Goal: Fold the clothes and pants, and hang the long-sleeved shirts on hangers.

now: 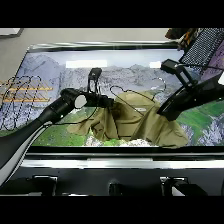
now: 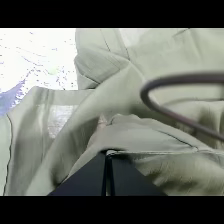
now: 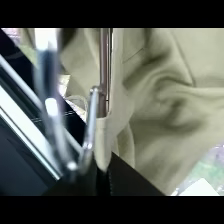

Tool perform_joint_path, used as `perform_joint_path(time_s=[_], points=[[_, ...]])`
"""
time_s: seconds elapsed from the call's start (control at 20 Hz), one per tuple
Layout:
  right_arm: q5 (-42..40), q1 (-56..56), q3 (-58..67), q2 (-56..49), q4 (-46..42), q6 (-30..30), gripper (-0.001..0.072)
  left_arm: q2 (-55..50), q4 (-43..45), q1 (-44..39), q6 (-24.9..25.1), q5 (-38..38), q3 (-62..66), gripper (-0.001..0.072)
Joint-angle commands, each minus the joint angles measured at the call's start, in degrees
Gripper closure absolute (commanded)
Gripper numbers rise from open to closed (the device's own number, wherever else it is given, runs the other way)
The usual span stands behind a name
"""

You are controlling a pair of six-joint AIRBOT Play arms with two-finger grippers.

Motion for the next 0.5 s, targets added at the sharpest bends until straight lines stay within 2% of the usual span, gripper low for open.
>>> perform_joint_path(time_s=[0.0,0.45], points=[[1.8,0.1,-1.7,0.0,2.3,0.5,0.0690,0.0,-1.0,1.2,1.0,-0.2,0.3,0.0691],[1.9,0.1,-3.3,0.0,3.3,0.4,0.0691,0.0,-1.1,1.3,2.5,1.2,1.4,0.0691]])
